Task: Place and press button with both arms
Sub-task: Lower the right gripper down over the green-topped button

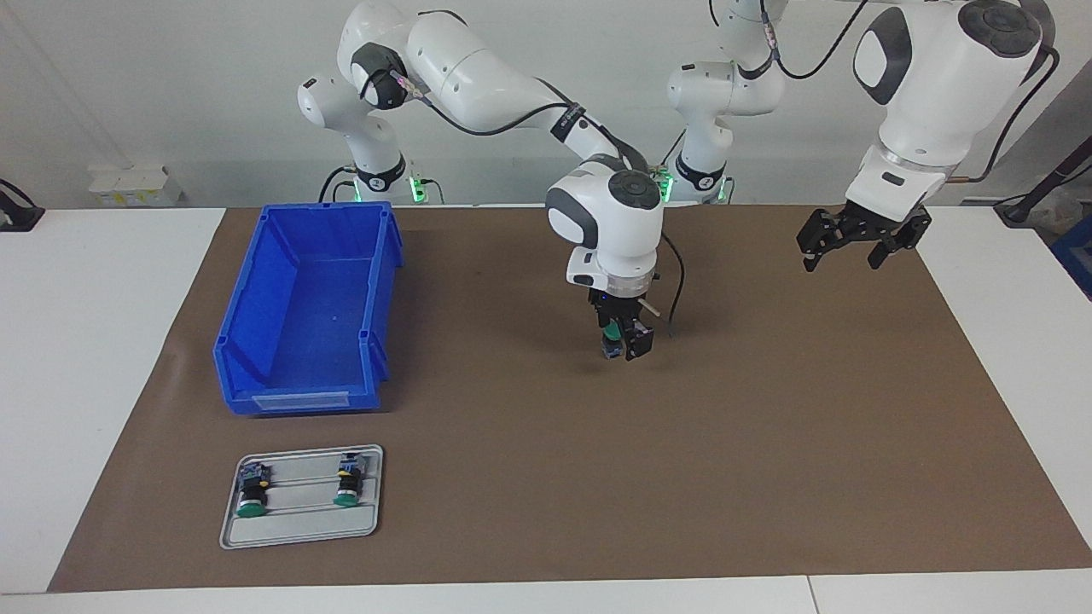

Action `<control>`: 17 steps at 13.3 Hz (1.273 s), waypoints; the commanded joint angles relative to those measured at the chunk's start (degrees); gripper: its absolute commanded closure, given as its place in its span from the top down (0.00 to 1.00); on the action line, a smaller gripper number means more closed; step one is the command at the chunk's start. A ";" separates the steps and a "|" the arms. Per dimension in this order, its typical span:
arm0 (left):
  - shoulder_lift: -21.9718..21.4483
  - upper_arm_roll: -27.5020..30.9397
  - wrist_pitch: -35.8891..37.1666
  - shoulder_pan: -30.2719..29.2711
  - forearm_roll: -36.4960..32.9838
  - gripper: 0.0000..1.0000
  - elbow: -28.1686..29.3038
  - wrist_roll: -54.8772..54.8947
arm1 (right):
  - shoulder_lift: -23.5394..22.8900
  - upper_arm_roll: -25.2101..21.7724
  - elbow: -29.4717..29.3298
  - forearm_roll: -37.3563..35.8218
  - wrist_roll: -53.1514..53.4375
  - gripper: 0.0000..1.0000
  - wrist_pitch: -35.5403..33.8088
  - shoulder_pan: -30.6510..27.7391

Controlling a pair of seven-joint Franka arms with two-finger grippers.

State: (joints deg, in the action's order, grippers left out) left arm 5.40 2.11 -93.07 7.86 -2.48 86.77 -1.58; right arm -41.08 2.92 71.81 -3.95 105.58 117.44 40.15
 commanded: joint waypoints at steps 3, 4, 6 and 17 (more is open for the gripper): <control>-1.71 -0.18 0.17 -0.21 -1.04 1.00 1.91 -0.09 | 2.05 0.07 3.96 0.70 1.39 0.89 1.05 -0.07; -1.71 -0.18 0.17 -0.21 -1.04 1.00 1.91 -0.18 | 2.05 0.07 3.26 0.61 1.39 0.89 0.43 -0.07; -1.71 -0.18 0.17 -0.21 -1.04 1.00 1.91 -0.18 | 2.05 -0.02 2.38 0.36 1.39 0.89 -0.80 0.02; -1.71 -0.18 0.17 -0.21 -1.04 1.00 1.91 -0.18 | 1.88 0.07 -0.45 0.61 1.39 0.88 -1.52 0.19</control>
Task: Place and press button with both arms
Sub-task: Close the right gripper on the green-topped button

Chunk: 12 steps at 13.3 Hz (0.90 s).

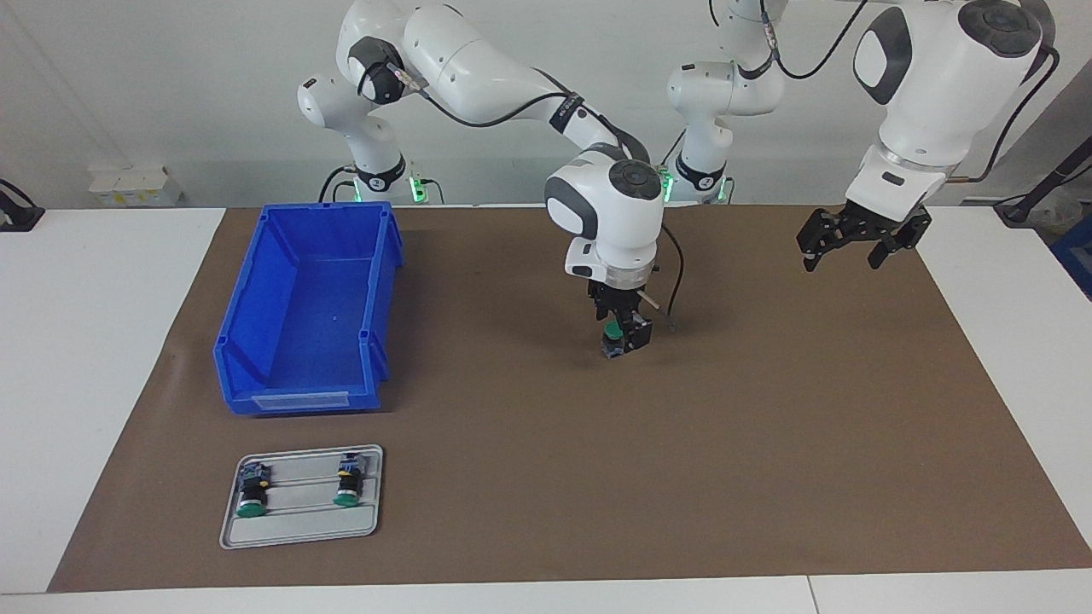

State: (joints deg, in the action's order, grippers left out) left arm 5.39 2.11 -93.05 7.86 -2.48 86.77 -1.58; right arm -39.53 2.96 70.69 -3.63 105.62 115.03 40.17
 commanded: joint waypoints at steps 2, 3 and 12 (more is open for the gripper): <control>-1.70 -0.18 0.15 -0.21 -1.04 1.00 1.91 -0.18 | 0.51 0.11 1.64 0.38 1.26 0.88 1.08 0.17; -1.70 -0.18 0.15 -0.21 -1.04 1.00 1.91 -0.18 | 0.51 0.20 2.25 0.38 1.26 0.88 0.99 0.08; -1.70 -0.18 0.15 -0.21 -1.04 1.00 1.91 -0.18 | 2.18 0.29 9.02 1.96 1.26 0.84 6.52 0.26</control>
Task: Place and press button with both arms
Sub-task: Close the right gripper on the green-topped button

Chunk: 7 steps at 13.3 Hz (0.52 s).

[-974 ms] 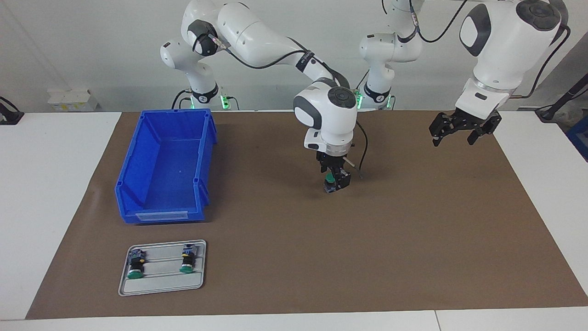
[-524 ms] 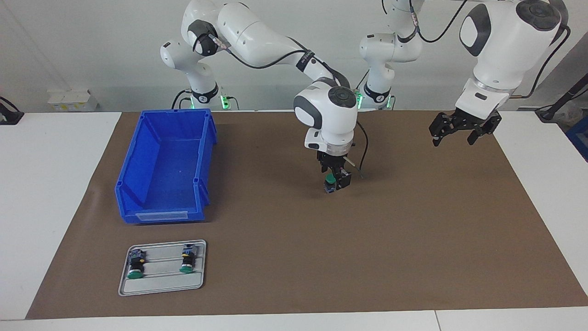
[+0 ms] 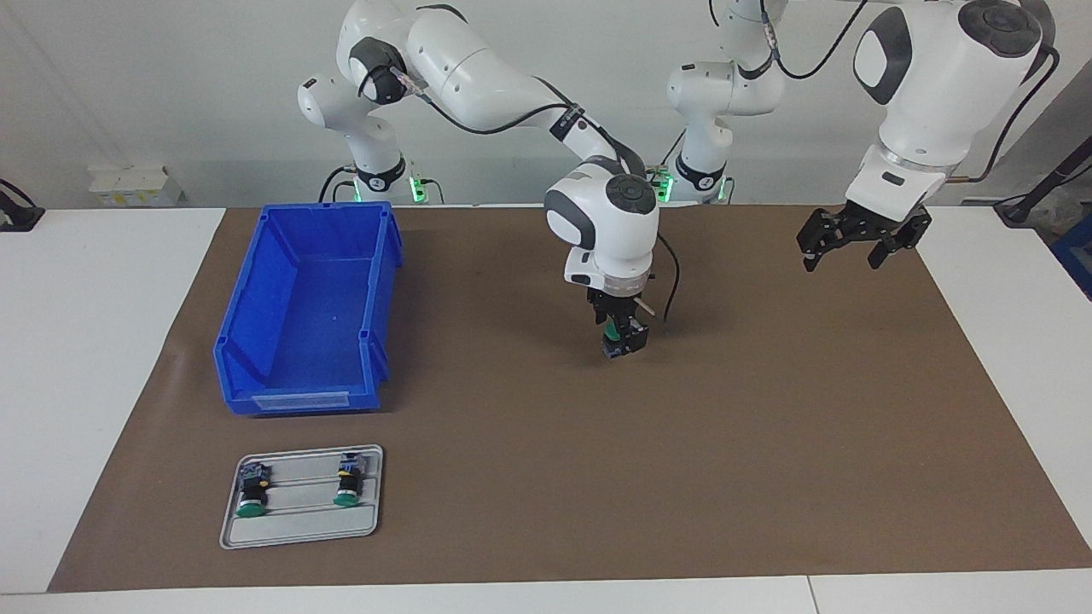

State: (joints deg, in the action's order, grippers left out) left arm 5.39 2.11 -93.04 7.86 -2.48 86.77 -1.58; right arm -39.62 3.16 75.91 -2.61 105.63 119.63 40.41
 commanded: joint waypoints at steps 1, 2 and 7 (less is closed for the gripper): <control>-1.70 -0.18 0.14 -0.21 -1.03 1.00 1.91 -0.18 | 2.27 0.18 3.80 0.94 1.33 0.80 1.84 0.02; -1.70 -0.18 0.14 -0.21 -1.03 1.00 1.91 -0.09 | 2.27 0.18 3.54 0.94 1.34 0.74 1.75 0.02; -1.70 -0.18 0.14 -0.21 -1.03 1.00 1.91 -0.18 | 2.27 0.09 1.61 1.38 1.42 0.00 0.70 0.02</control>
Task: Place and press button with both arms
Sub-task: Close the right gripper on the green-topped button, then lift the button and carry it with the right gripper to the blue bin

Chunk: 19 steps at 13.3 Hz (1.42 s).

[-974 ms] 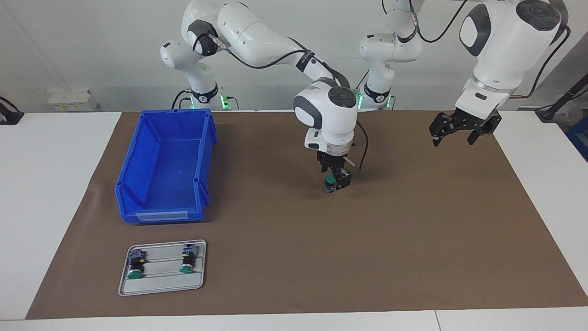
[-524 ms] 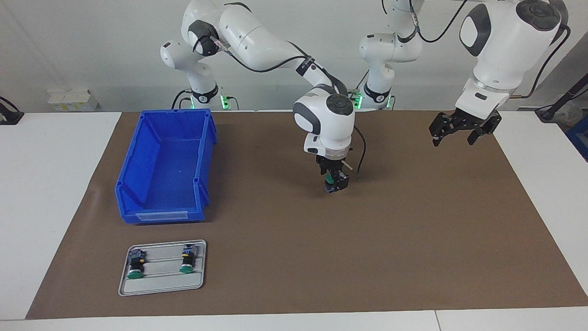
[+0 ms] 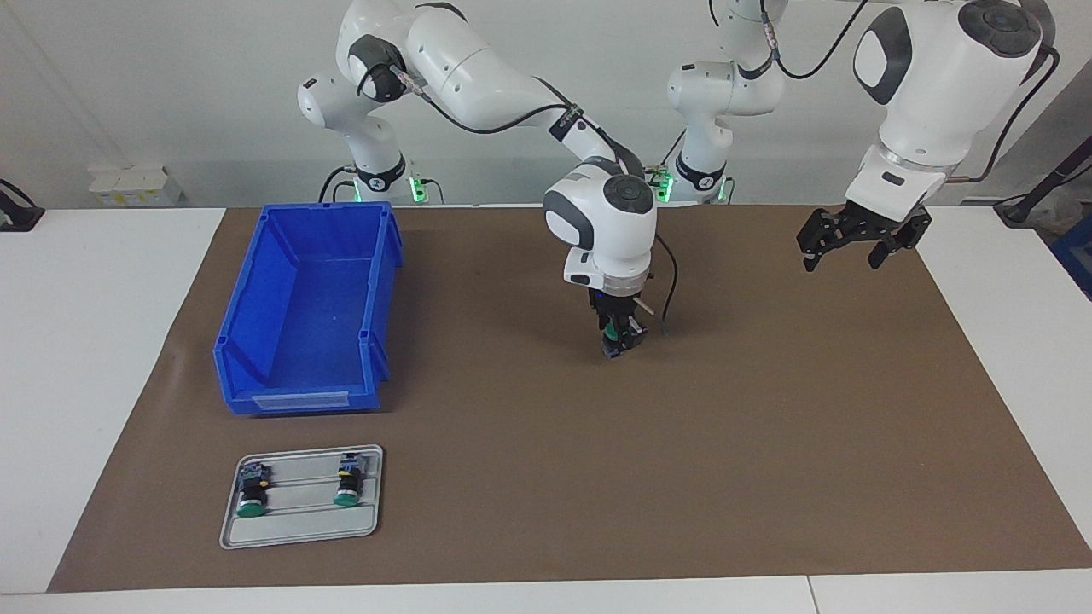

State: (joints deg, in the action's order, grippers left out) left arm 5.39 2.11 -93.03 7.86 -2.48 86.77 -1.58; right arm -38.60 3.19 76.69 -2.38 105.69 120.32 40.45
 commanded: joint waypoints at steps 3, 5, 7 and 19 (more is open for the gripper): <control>-1.70 -0.18 0.13 -0.21 -1.03 1.00 1.91 -0.18 | 2.30 0.06 0.83 0.01 1.10 0.00 -0.09 -0.28; -1.70 -0.18 0.13 -0.21 -1.03 1.00 1.91 -0.18 | 4.22 0.06 1.01 0.01 -0.74 0.00 -0.87 -1.25; -1.70 -0.18 0.13 -0.21 -1.03 1.00 1.91 -0.18 | 7.03 0.06 1.45 0.36 -4.78 0.00 -3.76 -2.74; -1.70 -0.18 0.13 -0.21 -1.03 1.00 1.91 -0.18 | 25.84 0.06 12.76 1.24 -47.03 0.00 -19.60 -17.50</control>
State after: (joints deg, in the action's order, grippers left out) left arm 5.39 2.11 -93.01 7.86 -2.48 86.77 -1.58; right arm -18.54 2.65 82.70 -2.35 65.94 100.45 26.10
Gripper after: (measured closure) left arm 0.000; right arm 0.590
